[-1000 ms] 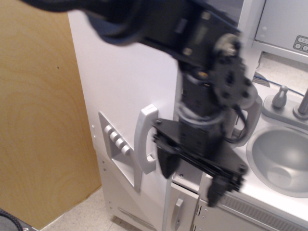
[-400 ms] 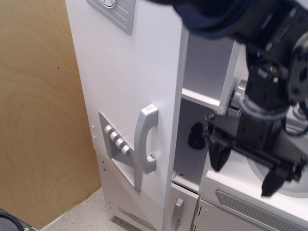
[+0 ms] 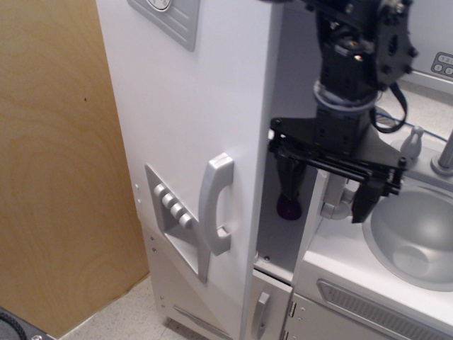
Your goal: Open fridge
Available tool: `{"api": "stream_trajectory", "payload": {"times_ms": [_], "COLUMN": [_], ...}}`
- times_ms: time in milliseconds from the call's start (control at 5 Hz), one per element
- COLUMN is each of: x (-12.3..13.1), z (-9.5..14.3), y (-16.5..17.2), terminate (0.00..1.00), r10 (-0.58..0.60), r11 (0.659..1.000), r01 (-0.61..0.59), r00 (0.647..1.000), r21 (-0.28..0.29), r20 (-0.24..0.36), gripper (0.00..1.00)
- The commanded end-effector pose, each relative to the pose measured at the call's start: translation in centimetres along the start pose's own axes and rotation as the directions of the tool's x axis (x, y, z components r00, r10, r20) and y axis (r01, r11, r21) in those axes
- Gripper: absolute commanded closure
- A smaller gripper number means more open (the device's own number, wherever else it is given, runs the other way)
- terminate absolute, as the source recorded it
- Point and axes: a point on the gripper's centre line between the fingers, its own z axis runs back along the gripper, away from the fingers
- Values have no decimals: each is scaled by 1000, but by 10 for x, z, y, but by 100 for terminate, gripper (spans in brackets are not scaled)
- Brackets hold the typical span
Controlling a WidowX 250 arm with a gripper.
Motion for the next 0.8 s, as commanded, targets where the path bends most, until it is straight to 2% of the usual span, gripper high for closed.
{"api": "stream_trajectory", "payload": {"times_ms": [0, 400, 600], "x": [-7, -36, -49], "z": [38, 62, 75], "y": [38, 78, 108], "terminate": [0, 0, 0], "r10": [103, 182, 223], "r11": [993, 979, 968], "r01": [-104, -182, -221], "r00": [994, 983, 975], "r21": [53, 95, 121], "r20": [35, 14, -6], "gripper": [0, 0, 0]}}
